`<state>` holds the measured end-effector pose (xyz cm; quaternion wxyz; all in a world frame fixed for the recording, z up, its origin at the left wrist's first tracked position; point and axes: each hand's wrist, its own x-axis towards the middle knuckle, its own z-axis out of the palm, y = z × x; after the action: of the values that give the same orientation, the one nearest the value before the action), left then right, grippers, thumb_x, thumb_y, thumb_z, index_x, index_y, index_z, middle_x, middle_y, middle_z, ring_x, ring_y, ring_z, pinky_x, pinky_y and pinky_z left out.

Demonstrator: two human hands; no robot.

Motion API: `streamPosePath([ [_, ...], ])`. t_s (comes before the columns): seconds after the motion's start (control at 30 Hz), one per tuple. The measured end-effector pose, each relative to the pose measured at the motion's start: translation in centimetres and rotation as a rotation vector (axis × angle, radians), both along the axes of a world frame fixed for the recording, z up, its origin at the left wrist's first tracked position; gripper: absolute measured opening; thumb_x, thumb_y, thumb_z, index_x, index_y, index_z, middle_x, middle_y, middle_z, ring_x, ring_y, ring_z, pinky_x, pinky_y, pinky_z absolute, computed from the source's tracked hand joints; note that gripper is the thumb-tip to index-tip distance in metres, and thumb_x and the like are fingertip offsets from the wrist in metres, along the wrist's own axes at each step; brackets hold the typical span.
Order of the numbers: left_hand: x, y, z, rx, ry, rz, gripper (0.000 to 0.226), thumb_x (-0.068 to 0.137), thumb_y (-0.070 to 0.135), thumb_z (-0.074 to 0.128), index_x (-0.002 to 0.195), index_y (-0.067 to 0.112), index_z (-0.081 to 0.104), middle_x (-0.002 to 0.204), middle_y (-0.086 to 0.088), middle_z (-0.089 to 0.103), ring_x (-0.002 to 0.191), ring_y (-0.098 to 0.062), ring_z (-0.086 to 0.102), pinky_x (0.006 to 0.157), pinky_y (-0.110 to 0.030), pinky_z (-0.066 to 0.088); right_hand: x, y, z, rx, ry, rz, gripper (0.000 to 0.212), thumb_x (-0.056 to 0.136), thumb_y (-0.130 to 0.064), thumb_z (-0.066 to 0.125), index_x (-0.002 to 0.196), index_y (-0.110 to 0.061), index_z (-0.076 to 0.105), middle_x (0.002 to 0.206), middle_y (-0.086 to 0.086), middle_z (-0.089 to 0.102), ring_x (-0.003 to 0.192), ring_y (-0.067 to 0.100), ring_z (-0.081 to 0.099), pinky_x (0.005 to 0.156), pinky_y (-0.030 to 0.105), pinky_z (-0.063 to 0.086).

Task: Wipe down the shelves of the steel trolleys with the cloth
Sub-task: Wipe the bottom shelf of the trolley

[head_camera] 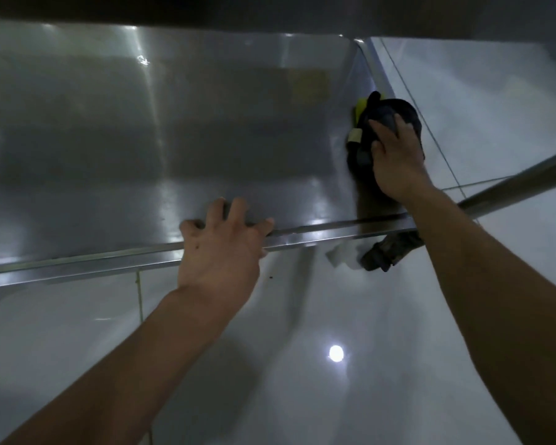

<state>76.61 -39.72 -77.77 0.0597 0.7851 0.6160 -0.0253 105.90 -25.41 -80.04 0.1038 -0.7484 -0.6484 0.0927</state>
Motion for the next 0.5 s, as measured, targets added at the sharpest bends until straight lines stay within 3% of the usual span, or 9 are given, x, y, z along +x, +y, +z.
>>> streamPosePath([
  [0.27,0.1,0.2,0.3,-0.017,-0.038,0.004,0.044,0.098,0.042,0.055,0.140,0.048,0.042,0.142,0.007,0.035,0.136,-0.022,0.031,0.095,-0.046,0.040,-2.9,-10.0,0.8,0.003,0.051,0.058,0.044,0.106,-0.021,0.036,0.150,-0.024,0.041,0.162,0.017,0.018,0.146,0.036,0.021,0.122,0.041,0.017],
  [0.4,-0.2,0.2,0.3,-0.028,-0.076,-0.010,0.042,0.098,0.044,0.056,0.139,0.047,0.047,0.141,0.005,0.041,0.135,-0.023,0.034,0.100,-0.051,0.041,-6.7,-13.1,1.1,0.030,0.001,0.093,0.043,0.105,-0.027,0.037,0.148,-0.027,0.043,0.161,0.016,0.022,0.144,0.035,0.025,0.119,0.037,0.016],
  [0.5,-0.7,0.4,0.8,-0.055,-0.119,0.007,0.041,0.094,0.041,0.061,0.134,0.040,0.054,0.137,0.005,0.047,0.132,-0.023,0.040,0.097,-0.050,0.040,-11.2,-15.0,0.9,0.028,-0.028,0.112,0.045,0.104,-0.037,0.035,0.149,-0.032,0.040,0.162,0.010,0.020,0.143,0.036,0.024,0.117,0.043,0.021],
])
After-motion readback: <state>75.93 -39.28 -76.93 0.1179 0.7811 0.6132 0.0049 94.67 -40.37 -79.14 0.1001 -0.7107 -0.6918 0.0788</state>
